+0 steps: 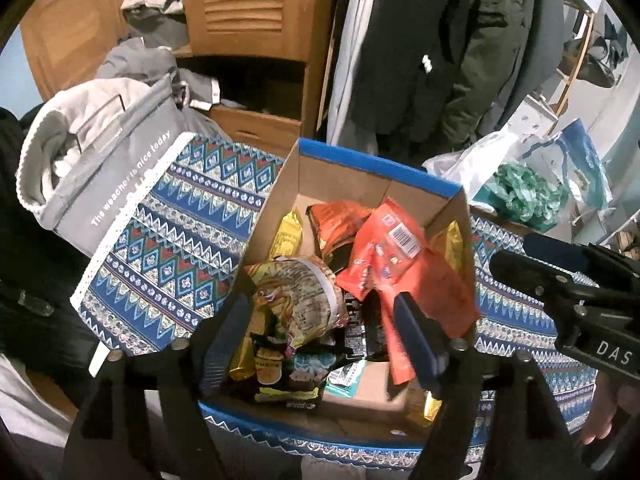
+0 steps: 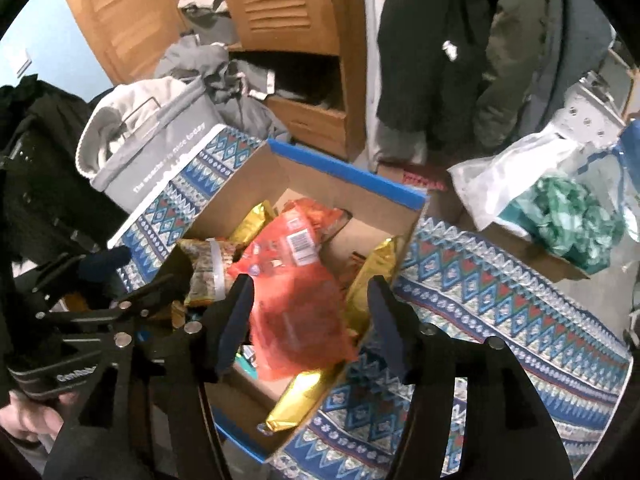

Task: Organize snacks
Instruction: 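Lower both bags into the box and open both tools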

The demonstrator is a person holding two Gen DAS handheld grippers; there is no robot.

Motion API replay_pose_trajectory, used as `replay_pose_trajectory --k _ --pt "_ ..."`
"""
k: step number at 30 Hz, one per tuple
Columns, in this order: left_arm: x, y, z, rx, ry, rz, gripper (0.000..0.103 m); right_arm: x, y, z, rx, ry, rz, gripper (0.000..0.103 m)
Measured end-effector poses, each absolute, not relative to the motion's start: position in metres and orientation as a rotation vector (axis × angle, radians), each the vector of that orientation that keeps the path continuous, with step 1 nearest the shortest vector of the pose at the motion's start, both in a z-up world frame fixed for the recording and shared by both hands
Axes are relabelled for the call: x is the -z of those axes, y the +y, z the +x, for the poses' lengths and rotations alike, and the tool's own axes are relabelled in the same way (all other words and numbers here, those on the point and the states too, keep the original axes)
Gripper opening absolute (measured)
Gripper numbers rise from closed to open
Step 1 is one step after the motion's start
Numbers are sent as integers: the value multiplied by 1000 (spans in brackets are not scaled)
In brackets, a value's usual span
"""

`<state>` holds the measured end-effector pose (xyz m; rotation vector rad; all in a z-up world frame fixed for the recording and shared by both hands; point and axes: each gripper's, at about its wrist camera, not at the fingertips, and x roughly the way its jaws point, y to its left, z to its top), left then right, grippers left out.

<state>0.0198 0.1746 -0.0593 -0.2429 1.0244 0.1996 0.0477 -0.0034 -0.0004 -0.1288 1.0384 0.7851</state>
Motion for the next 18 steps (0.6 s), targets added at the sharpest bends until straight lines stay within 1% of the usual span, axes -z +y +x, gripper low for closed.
replay_pose_trajectory --k 6,9,18 --pt "40 162 12 -179 1003 -226 79 -17 -25 37 -758 987 -113 69" --pt "32 153 9 -172 988 -191 81 -27 -36 31 -747 957 -108 70" --pt "13 136 0 -155 953 -146 82 -44 -71 13 -721 890 -90 71"
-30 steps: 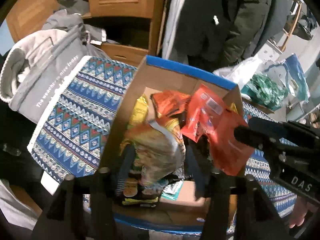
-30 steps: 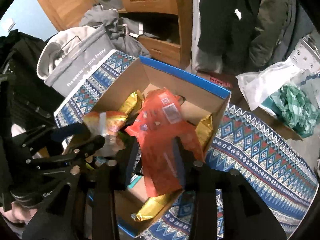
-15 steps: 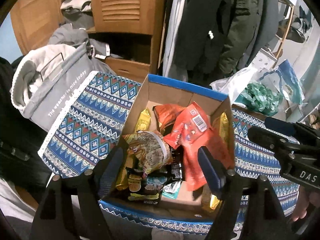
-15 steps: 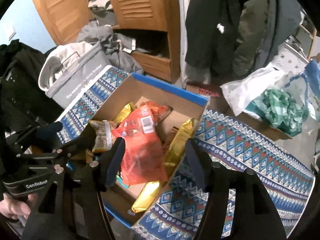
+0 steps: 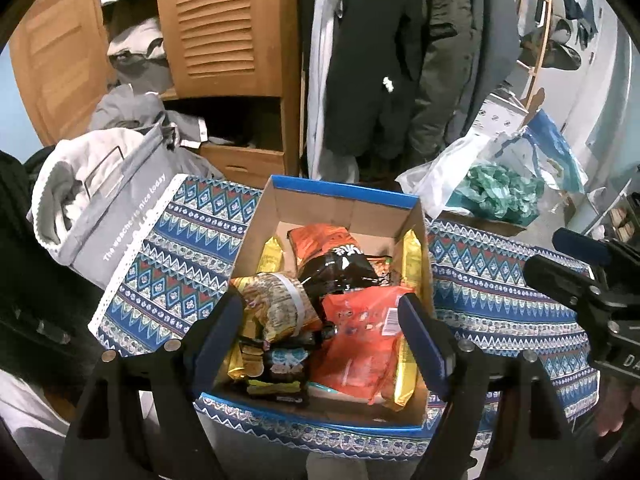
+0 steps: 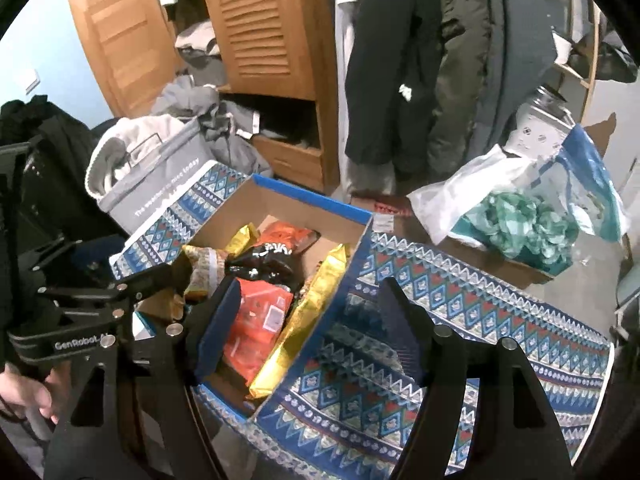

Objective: Organize snacks

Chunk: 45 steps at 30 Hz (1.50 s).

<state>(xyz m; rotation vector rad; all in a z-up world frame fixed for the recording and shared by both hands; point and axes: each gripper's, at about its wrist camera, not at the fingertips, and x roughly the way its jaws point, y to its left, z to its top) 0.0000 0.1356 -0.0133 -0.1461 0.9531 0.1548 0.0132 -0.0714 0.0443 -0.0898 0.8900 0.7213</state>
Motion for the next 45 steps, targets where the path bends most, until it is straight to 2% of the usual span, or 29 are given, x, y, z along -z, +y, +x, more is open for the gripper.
replay_pose_trajectory --k 14,16,17,45 --pt "-5 107 -6 -144 912 -116 82 -48 -118 10 -714 878 24 72" --pt "-9 100 -7 -139 892 -95 92 -47 -122 11 -709 880 27 72" --pt "-11 97 -8 -139 883 -86 93 -45 -124 11 -706 883 28 72" --pt "-10 86 -9 -143 907 -33 93 -42 -133 9 -701 888 39 72"
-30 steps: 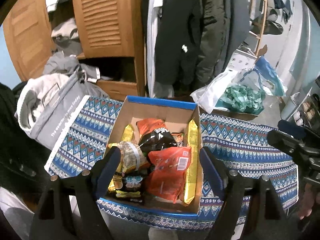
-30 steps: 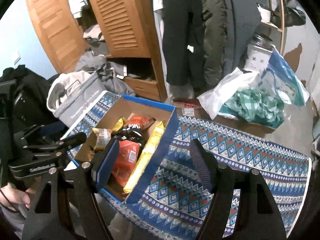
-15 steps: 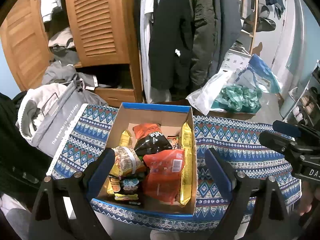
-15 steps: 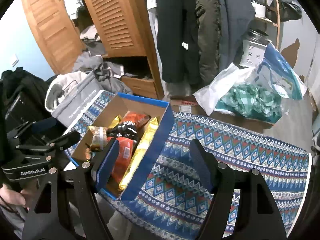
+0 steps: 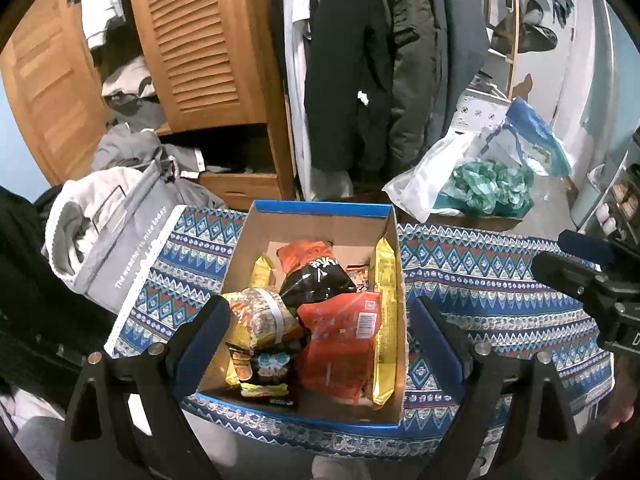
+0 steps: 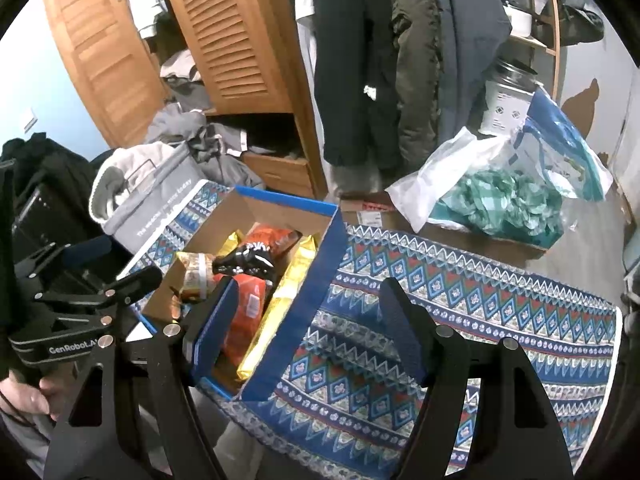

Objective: Organize snacks

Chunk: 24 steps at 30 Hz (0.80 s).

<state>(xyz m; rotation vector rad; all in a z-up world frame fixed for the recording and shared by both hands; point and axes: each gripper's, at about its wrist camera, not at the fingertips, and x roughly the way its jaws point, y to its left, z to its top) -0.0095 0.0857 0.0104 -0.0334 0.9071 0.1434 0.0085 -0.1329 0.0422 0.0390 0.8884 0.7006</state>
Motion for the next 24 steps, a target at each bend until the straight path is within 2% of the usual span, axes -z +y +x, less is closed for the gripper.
replay_pose_trajectory --k 24 --pt "-11 84 -10 -118 919 -59 93 -43 -132 8 -706 886 33 72"
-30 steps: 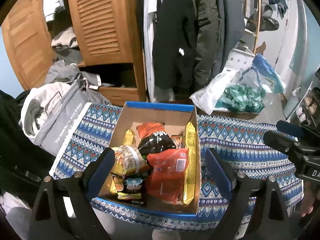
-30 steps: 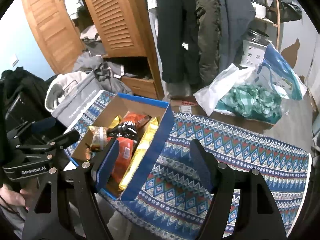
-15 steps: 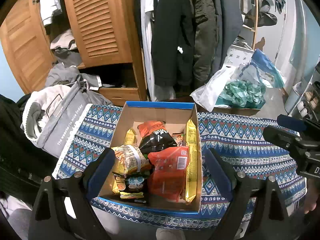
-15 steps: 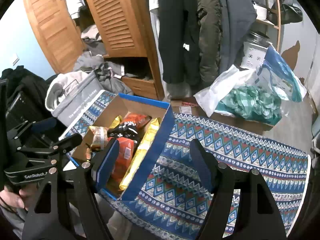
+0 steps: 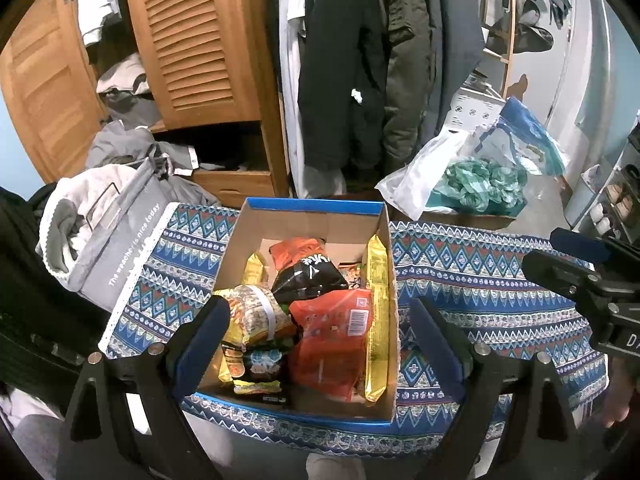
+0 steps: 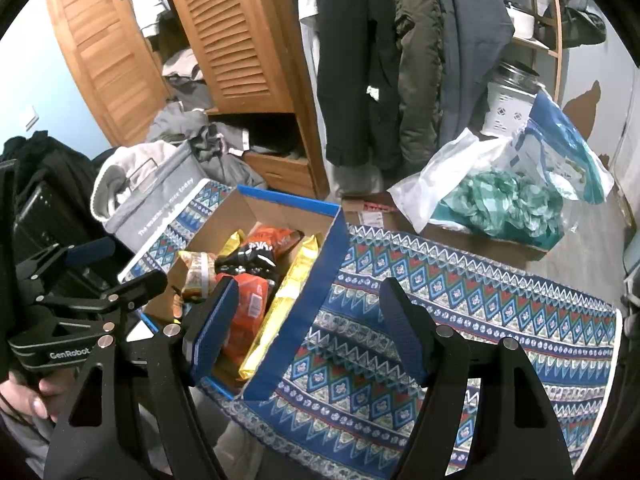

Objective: Organize snacks

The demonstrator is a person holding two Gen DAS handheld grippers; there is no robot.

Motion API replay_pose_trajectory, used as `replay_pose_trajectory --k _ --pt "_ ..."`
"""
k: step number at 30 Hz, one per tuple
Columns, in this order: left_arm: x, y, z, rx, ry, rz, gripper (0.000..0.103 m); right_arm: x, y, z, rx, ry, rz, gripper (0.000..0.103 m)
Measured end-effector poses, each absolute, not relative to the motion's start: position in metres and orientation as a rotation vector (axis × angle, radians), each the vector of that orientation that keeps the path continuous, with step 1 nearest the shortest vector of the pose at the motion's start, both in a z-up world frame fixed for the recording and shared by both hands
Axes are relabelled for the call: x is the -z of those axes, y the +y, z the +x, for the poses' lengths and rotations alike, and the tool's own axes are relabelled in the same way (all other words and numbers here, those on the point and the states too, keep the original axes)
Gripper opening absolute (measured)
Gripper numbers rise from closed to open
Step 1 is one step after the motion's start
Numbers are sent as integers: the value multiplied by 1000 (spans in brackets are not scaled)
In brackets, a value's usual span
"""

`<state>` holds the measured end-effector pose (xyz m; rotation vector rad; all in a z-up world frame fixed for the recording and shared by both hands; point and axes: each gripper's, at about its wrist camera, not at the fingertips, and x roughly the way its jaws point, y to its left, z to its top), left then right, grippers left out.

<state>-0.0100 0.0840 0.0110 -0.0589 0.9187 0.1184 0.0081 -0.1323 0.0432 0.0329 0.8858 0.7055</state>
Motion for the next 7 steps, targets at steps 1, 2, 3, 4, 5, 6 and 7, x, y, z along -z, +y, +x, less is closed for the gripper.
replay_pose_trajectory --k 1,2,3,4,5,6,7 --pt "-11 84 -10 -118 920 -60 93 -43 -132 8 -705 886 33 72" --pt "-10 84 -10 -115 921 -62 93 -43 -132 8 -705 887 33 72" --pt "-10 84 -10 -111 922 -63 93 -43 -132 8 -705 887 34 72" --pt "-10 84 -11 -110 922 -64 93 -43 -132 8 -705 887 33 72" --pt "-10 84 -11 -110 921 -66 93 -43 -132 8 -705 886 33 72" --pt "-10 84 -11 -108 921 -67 93 -43 -132 8 -705 886 33 72" --pt "-10 84 -11 -106 923 -70 93 -43 -132 8 -705 886 33 72"
